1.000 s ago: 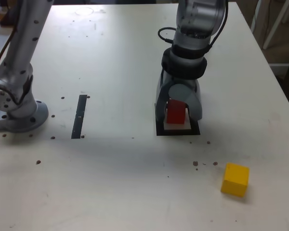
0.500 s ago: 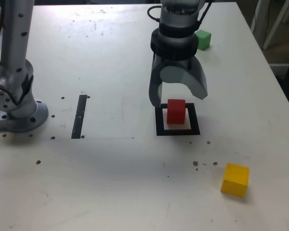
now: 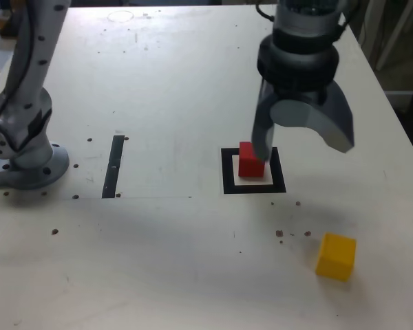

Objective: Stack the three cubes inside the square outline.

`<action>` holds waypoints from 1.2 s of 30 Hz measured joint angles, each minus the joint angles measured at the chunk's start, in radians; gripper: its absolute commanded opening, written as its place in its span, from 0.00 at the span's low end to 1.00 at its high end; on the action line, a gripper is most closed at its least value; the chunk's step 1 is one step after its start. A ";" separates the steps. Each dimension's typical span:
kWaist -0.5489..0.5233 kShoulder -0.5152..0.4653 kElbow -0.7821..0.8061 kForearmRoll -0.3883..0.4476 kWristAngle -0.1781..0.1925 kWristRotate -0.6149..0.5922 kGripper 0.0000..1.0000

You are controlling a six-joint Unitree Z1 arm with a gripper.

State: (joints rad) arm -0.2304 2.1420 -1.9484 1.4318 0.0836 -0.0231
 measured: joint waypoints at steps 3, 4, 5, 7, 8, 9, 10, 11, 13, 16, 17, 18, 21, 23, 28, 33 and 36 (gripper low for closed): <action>-0.021 0.050 -0.070 0.023 -0.008 0.000 1.00; -0.027 0.064 -0.092 0.030 -0.008 0.000 1.00; -0.034 0.080 -0.119 0.038 -0.008 0.000 1.00; -0.046 0.108 -0.164 0.053 -0.008 0.000 1.00; -0.052 0.120 -0.181 0.059 -0.008 0.000 1.00; -0.058 0.131 -0.195 0.063 -0.008 0.000 1.00; -0.065 0.142 -0.211 0.066 -0.009 0.000 1.00; -0.071 0.149 -0.222 0.068 -0.010 0.000 1.00; -0.082 0.159 -0.244 0.069 -0.015 0.000 1.00; -0.094 0.174 -0.261 0.070 -0.026 -0.001 1.00; -0.095 0.180 -0.264 0.071 -0.030 -0.002 1.00; -0.096 0.187 -0.266 0.071 -0.033 -0.002 1.00; -0.098 0.206 -0.278 0.073 -0.050 -0.003 1.00; -0.103 0.228 -0.294 0.074 -0.067 -0.003 1.00; -0.129 0.274 -0.329 0.078 -0.094 -0.013 0.99; -0.151 0.295 -0.334 0.081 -0.109 -0.026 0.98; -0.152 0.304 -0.334 0.088 -0.115 -0.028 0.97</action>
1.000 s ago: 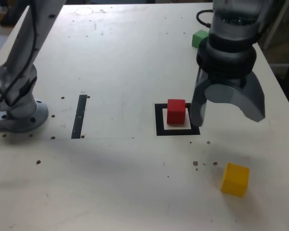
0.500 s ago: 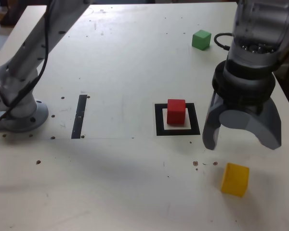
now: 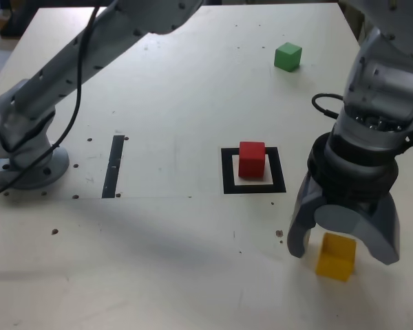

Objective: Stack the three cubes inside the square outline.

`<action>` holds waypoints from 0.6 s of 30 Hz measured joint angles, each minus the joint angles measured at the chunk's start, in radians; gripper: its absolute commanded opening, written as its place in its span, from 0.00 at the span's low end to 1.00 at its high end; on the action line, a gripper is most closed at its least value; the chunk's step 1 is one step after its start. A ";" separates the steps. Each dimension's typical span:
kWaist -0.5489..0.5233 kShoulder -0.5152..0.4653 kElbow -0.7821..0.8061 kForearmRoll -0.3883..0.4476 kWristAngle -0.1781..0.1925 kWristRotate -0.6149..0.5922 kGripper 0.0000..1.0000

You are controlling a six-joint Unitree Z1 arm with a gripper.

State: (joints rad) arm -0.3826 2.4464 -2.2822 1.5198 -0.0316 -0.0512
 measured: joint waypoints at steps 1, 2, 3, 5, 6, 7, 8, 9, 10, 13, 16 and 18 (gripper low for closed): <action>0.000 0.002 0.000 0.003 -0.003 -0.001 0.96; 0.000 0.004 0.000 0.006 -0.007 -0.003 0.96; 0.000 0.008 -0.001 0.008 -0.011 -0.005 0.95; -0.002 0.019 -0.007 0.009 -0.019 -0.009 0.94; -0.003 0.026 -0.010 0.009 -0.022 -0.011 0.93; -0.004 0.032 -0.013 0.009 -0.025 -0.012 0.92; -0.005 0.037 -0.015 0.009 -0.025 -0.013 0.92; -0.005 0.040 -0.019 0.009 -0.026 -0.013 0.91; -0.005 0.043 -0.023 0.010 -0.026 -0.013 0.90; -0.005 0.049 -0.036 0.017 -0.026 -0.014 0.85; -0.005 0.053 -0.041 0.027 -0.026 -0.023 0.73; -0.005 0.055 -0.042 0.034 -0.026 -0.030 0.59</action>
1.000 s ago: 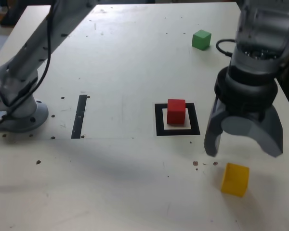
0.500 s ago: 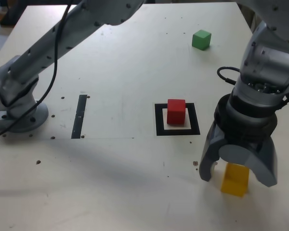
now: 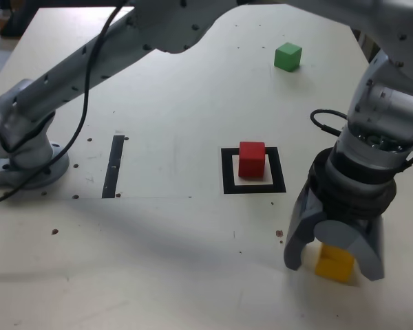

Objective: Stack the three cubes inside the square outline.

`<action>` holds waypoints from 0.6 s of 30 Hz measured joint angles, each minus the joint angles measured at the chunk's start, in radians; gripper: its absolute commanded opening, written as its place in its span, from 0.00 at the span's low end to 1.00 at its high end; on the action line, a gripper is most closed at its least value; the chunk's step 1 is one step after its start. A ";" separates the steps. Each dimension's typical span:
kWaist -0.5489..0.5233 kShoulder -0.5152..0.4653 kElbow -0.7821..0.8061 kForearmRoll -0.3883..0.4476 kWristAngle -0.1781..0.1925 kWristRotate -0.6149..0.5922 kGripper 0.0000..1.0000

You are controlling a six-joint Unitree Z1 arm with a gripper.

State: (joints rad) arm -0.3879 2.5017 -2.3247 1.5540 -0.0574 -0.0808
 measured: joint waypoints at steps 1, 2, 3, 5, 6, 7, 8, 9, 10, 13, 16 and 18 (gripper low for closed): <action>0.000 0.000 -0.002 0.004 0.002 -0.003 0.53; 0.000 0.001 -0.005 0.008 0.003 -0.004 0.47; 0.000 0.001 -0.009 0.013 0.004 -0.004 0.43; 0.000 0.001 -0.015 0.019 0.004 -0.004 0.37; 0.000 0.001 -0.017 0.021 0.003 -0.002 0.36; 0.000 0.001 -0.019 0.023 0.000 0.001 0.35; 0.000 0.001 -0.021 0.024 -0.004 0.003 0.34; 0.000 0.001 -0.023 0.025 -0.006 0.004 0.34; 0.000 0.001 -0.024 0.025 -0.006 0.004 0.33; 0.000 0.003 -0.027 0.026 -0.009 0.006 0.33; 0.000 0.003 -0.028 0.031 -0.009 0.007 0.33; 0.000 0.003 -0.028 0.035 -0.009 0.007 0.33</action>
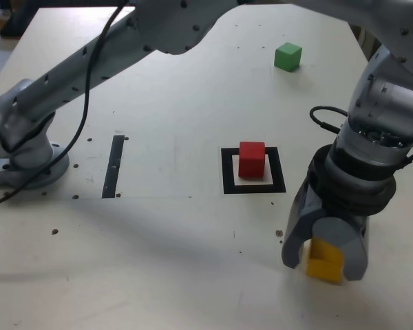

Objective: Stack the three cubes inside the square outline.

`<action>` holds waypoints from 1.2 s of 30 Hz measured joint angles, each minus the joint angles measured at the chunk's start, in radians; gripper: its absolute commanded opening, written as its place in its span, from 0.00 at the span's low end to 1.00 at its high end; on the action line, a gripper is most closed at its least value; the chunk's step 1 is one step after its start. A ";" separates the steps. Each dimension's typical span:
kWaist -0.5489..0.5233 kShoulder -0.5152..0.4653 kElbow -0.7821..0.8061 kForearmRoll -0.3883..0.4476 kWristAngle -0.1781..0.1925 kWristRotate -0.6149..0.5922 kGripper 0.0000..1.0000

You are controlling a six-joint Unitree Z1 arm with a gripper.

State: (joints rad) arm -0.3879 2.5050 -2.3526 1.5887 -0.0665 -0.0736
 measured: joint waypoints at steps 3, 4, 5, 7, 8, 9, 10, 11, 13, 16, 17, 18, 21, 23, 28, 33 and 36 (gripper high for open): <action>0.000 0.000 0.000 0.005 -0.001 0.000 0.33; 0.000 0.000 0.000 0.006 -0.001 0.000 0.33; 0.000 0.000 0.000 0.007 -0.001 0.000 0.32; 0.000 0.000 -0.001 0.009 -0.001 0.000 0.31; 0.000 0.000 -0.001 0.010 -0.001 0.000 0.31; 0.000 0.000 -0.001 0.013 -0.001 0.000 0.31; 0.000 0.000 -0.001 0.015 -0.001 0.000 0.30; 0.000 -0.001 -0.001 0.017 -0.001 0.000 0.30; 0.000 -0.006 0.003 0.021 0.000 0.000 0.30; 0.000 -0.029 0.024 0.026 0.004 0.000 0.30; 0.000 -0.042 0.035 0.028 0.007 0.000 0.30; 0.001 -0.056 0.046 0.030 0.010 0.000 0.30; 0.008 -0.109 0.089 0.032 0.025 0.000 0.30; 0.016 -0.149 0.121 0.032 0.039 0.000 0.30; 0.036 -0.236 0.216 0.028 0.064 -0.004 0.30; 0.090 -0.351 0.331 0.008 0.085 -0.010 0.30; 0.127 -0.413 0.413 -0.018 0.095 -0.011 0.30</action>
State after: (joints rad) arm -0.2612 2.0925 -1.9395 1.5712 0.0281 -0.0843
